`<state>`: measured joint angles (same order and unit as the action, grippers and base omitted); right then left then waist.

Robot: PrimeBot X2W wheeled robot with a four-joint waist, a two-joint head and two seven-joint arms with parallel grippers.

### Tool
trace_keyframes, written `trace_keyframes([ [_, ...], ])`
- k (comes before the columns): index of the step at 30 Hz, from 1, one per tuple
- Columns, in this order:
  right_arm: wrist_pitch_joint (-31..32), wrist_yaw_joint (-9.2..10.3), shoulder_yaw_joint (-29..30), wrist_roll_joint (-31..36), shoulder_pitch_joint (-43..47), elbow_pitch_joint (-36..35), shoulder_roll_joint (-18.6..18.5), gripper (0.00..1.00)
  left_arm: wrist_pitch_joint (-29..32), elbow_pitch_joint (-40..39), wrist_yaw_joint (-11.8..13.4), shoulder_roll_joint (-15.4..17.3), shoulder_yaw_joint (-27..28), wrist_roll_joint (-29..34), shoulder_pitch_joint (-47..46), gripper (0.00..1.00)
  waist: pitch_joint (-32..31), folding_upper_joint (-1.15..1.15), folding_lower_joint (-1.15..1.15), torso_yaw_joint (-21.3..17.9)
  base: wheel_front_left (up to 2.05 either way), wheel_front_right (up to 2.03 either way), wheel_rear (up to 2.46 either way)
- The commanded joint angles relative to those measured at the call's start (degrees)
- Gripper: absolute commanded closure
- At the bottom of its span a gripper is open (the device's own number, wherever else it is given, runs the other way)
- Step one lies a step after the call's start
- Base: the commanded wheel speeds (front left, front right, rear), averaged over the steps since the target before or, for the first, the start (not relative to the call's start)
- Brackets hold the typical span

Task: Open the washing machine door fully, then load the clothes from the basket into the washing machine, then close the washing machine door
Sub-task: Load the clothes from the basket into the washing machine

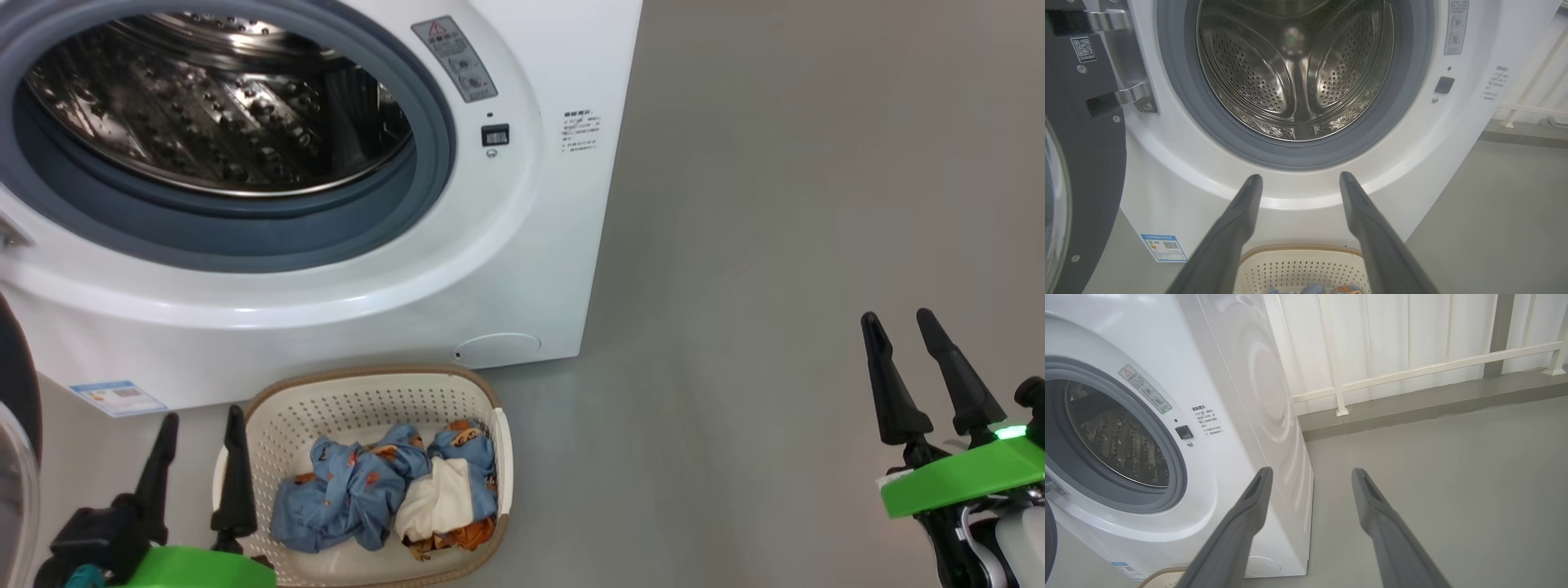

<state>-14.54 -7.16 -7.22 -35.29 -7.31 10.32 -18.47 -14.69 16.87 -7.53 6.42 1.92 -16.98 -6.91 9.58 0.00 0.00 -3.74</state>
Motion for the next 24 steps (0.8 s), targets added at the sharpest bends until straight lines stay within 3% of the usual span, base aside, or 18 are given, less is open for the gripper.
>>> trace_keyframes([
  [1,-0.46,-0.33,-0.89,0.19,-1.53,-1.53,-1.05,0.0,-0.31,-0.67,0.04,0.91,1.65,0.69,-1.71,0.0,0.61,0.0,0.0,0.02,0.0,0.0,0.0],
  [12,-0.46,-0.33,-0.76,0.02,-4.1,-2.35,-0.6,0.0,-0.31,9.43,0.04,-0.1,-1.08,2.32,-6.65,0.0,6.46,0.0,0.0,-0.23,0.0,0.0,0.0],
  [24,-0.46,-0.33,-1.13,0.09,-9.04,-3.62,0.49,0.0,-0.31,25.03,0.04,1.09,-2.2,3.56,-17.46,0.0,15.89,0.0,0.0,-1.14,0.0,0.0,0.0],
])
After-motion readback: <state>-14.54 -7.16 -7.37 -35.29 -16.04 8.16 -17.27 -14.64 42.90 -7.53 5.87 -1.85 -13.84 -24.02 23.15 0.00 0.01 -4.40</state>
